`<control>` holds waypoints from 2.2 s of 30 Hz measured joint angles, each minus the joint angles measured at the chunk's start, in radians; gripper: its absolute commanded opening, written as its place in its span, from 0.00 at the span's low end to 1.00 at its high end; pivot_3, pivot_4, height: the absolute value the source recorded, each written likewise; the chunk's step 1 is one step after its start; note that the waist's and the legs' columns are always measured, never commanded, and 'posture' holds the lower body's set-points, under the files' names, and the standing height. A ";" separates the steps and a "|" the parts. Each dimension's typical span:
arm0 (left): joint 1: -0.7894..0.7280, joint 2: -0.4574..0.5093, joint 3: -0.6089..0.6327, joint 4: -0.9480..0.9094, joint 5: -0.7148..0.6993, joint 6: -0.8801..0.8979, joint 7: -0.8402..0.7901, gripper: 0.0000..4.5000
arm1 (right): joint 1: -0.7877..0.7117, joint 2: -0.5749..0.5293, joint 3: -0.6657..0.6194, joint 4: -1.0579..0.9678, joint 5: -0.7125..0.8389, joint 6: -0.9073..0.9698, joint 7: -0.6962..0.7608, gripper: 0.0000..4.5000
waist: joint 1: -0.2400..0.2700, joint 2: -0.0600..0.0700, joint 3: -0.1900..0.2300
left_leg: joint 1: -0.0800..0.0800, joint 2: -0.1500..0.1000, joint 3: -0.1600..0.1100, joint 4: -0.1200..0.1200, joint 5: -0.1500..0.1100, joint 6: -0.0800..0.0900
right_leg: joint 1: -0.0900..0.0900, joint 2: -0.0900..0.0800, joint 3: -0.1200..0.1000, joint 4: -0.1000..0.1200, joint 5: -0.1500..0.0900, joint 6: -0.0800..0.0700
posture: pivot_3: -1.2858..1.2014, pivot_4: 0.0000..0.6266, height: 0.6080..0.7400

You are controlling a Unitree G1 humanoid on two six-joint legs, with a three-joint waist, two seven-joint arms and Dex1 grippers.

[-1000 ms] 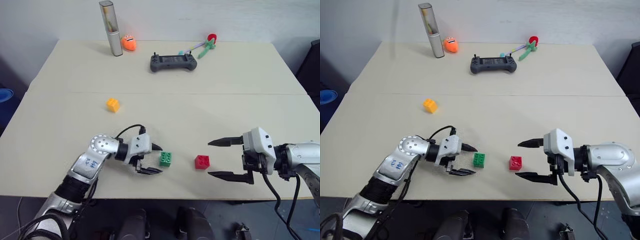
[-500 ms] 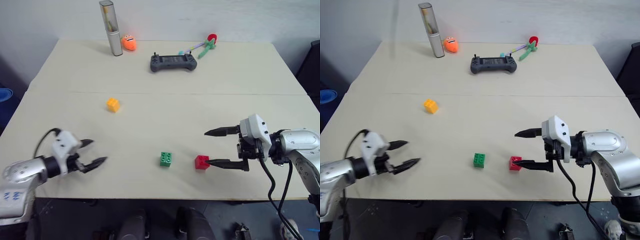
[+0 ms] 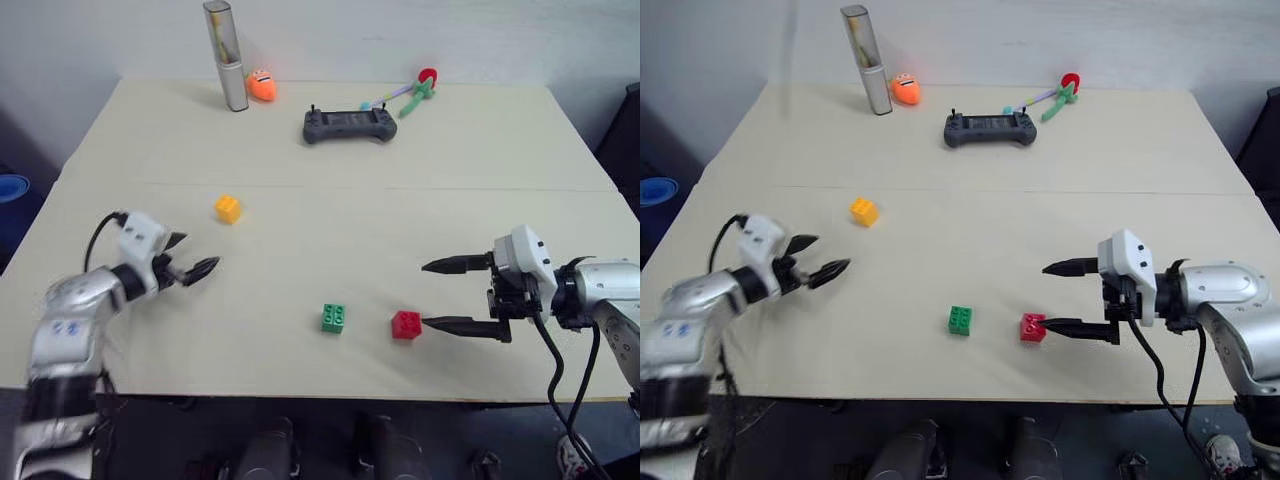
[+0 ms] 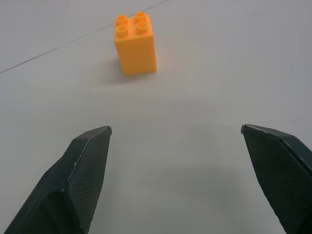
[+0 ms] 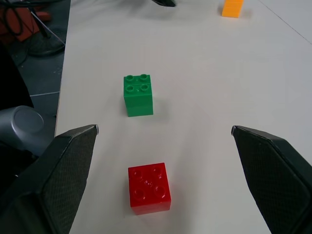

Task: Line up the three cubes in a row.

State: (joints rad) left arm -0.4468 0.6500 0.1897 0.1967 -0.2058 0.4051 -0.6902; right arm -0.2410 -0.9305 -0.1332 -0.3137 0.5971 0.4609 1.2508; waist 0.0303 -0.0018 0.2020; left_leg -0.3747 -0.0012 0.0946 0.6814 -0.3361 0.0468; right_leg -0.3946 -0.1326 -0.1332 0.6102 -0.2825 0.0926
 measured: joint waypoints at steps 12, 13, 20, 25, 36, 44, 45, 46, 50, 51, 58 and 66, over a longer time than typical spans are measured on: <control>-0.450 -0.100 -0.142 0.672 0.138 -0.205 0.045 1.00 | 0.108 0.006 -0.053 -0.097 0.010 0.002 -0.106 1.00 | -0.005 -0.004 0.001 | -0.001 -0.001 0.004 0.000 0.002 0.002 | -0.001 0.002 -0.002 0.000 0.001 0.002 | 0.52 0.24 1.00; -0.462 -0.100 -0.143 0.694 0.142 -0.218 0.046 1.00 | 0.115 0.006 -0.055 -0.102 0.010 0.002 -0.111 1.00 | -0.005 -0.004 0.001 | -0.001 -0.001 0.004 0.000 0.002 0.002 | -0.001 0.001 -0.002 0.000 0.001 0.002 | 0.52 0.24 1.00; -0.491 -0.100 -0.142 0.770 0.153 -0.271 0.046 1.00 | 0.127 0.006 -0.068 -0.113 0.011 0.000 -0.134 1.00 | -0.005 -0.005 0.001 | -0.001 -0.001 0.004 0.001 0.002 0.003 | -0.001 0.001 -0.002 0.000 0.001 0.002 | 0.52 0.24 1.00; -0.521 -0.100 -0.140 0.839 0.155 -0.300 0.047 0.96 | 0.121 0.006 -0.068 -0.113 0.011 -0.001 -0.134 1.00 | -0.005 -0.005 0.001 | -0.001 -0.001 0.004 0.001 0.002 0.003 | -0.001 0.001 -0.002 0.000 0.001 0.003 | 0.52 0.24 1.00; -0.579 -0.118 -0.138 0.946 0.170 -0.358 0.048 0.34 | 0.116 0.006 -0.068 -0.116 0.011 -0.001 -0.145 1.00 | -0.004 -0.005 0.001 | -0.001 -0.002 0.004 0.001 0.002 0.003 | -0.001 0.001 -0.002 0.000 0.001 0.003 | 0.52 0.24 1.00; -0.502 -0.100 -0.162 0.752 0.117 -0.326 -0.267 0.34 | 0.153 -0.001 -0.072 -0.123 0.021 -0.001 -0.133 1.00 | -0.006 -0.005 0.001 | -0.001 -0.002 0.004 0.001 0.002 0.003 | -0.001 0.002 -0.003 0.000 0.001 0.003 | 0.52 0.24 1.00; -0.458 -0.086 -0.178 0.661 0.096 -0.308 -0.347 0.34 | 0.170 -0.009 -0.075 -0.128 0.022 -0.001 -0.121 1.00 | -0.007 -0.005 0.001 | -0.001 -0.002 0.004 0.001 0.002 0.003 | -0.001 0.002 -0.002 0.000 0.001 0.003 | 0.52 0.24 1.00; -0.398 -0.063 -0.201 0.534 0.071 -0.281 -0.440 0.34 | 0.193 -0.020 -0.080 -0.134 0.025 0.000 -0.102 1.00 | -0.008 -0.005 0.001 | -0.001 -0.001 0.004 0.001 0.002 0.003 | -0.001 0.002 -0.002 -0.001 0.001 0.003 | 0.52 0.24 1.00; -0.198 0.035 -0.297 0.158 0.031 -0.218 -0.654 0.34 | 0.247 -0.051 -0.112 -0.136 0.026 -0.002 -0.052 1.00 | -0.014 -0.005 0.001 | 0.000 0.000 0.003 0.001 0.002 0.002 | -0.001 0.001 0.002 -0.001 0.001 0.003 | 0.52 0.24 1.00; -0.172 0.051 -0.312 0.108 0.027 -0.211 -0.679 0.34 | 0.252 -0.053 -0.117 -0.135 0.026 -0.002 -0.047 1.00 | -0.013 -0.005 0.001 | 0.000 0.000 0.003 0.001 0.002 0.002 | 0.000 0.001 0.002 -0.001 0.001 0.003 | 0.52 0.24 1.00; -0.122 0.076 -0.365 -0.027 0.037 -0.240 -0.719 0.34 | 0.270 -0.053 -0.118 -0.143 0.025 -0.003 -0.037 1.00 | -0.001 -0.005 0.001 | 0.000 -0.001 0.000 0.001 0.002 0.002 | 0.001 -0.002 0.002 -0.004 0.001 0.002 | 0.52 0.24 1.00; -0.122 0.070 -0.402 0.010 0.071 -0.319 -0.719 0.34 | 0.291 -0.053 -0.118 -0.154 0.016 -0.015 -0.035 1.00 | -0.004 -0.005 0.001 | 0.000 -0.001 0.000 0.001 0.002 0.002 | 0.001 -0.001 0.001 -0.001 0.001 0.002 | 0.52 0.24 1.00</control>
State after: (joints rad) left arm -0.5686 0.7205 -0.2119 0.2064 -0.1349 0.0865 -1.4095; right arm 0.0505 -0.9839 -0.2513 -0.4680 0.6132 0.4457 1.2157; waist 0.0260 -0.0070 0.2033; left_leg -0.3750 -0.0019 0.0947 0.6828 -0.3338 0.0490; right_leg -0.3939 -0.1335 -0.1323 0.6089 -0.2815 0.0947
